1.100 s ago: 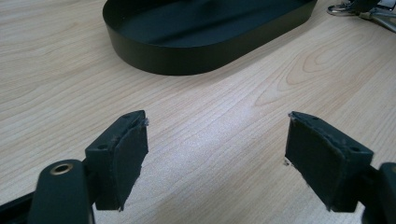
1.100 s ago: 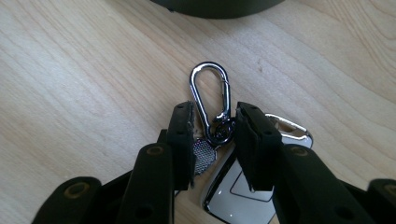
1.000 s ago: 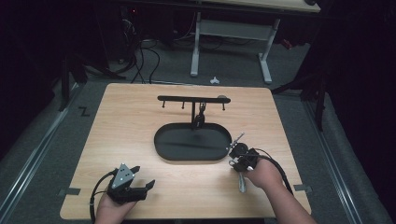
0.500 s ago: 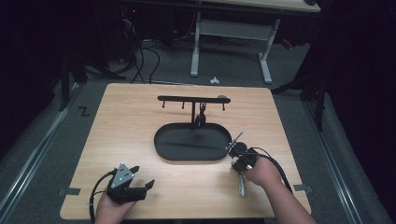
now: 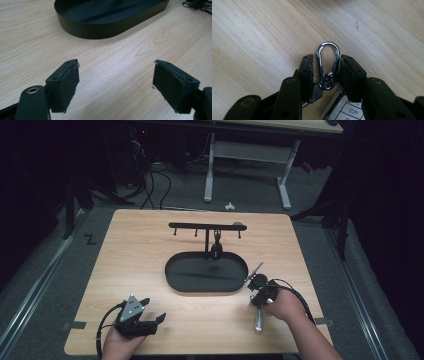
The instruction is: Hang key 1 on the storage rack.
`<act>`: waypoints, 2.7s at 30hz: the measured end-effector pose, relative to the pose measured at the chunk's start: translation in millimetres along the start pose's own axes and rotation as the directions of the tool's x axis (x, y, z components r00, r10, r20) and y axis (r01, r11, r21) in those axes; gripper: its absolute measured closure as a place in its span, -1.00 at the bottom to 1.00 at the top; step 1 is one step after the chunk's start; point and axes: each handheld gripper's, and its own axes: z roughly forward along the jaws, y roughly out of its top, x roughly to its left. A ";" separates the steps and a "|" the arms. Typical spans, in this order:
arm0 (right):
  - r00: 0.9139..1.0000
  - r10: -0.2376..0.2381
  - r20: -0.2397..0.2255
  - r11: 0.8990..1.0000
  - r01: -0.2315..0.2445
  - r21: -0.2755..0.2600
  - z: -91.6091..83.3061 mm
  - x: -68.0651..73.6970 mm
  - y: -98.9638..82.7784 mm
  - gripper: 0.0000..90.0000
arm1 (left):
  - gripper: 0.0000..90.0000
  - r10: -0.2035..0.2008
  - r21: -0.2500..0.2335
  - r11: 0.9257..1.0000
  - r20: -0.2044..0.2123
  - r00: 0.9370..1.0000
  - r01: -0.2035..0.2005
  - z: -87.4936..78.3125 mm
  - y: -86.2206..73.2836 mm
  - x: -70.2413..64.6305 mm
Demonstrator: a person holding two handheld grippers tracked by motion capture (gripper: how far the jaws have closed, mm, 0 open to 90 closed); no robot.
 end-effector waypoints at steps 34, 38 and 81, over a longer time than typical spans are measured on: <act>0.995 0.099 -0.009 0.995 -0.099 -0.019 -4.5 -9.2 -9.1 0.86 | -0.52 0.005 0.000 1.000 0.008 1.000 -0.005 0.4 0.4 -0.6; 0.996 0.085 -0.011 0.996 -0.085 -0.014 -4.4 -8.3 -8.3 0.86 | -0.52 0.005 -0.004 1.000 0.005 1.000 -0.005 0.2 0.5 -0.1; 0.997 0.077 -0.031 0.977 -0.082 -0.198 -96.2 -13.3 -15.0 0.90 | -0.51 0.027 -0.064 0.998 0.006 1.000 -0.027 3.2 5.0 -1.6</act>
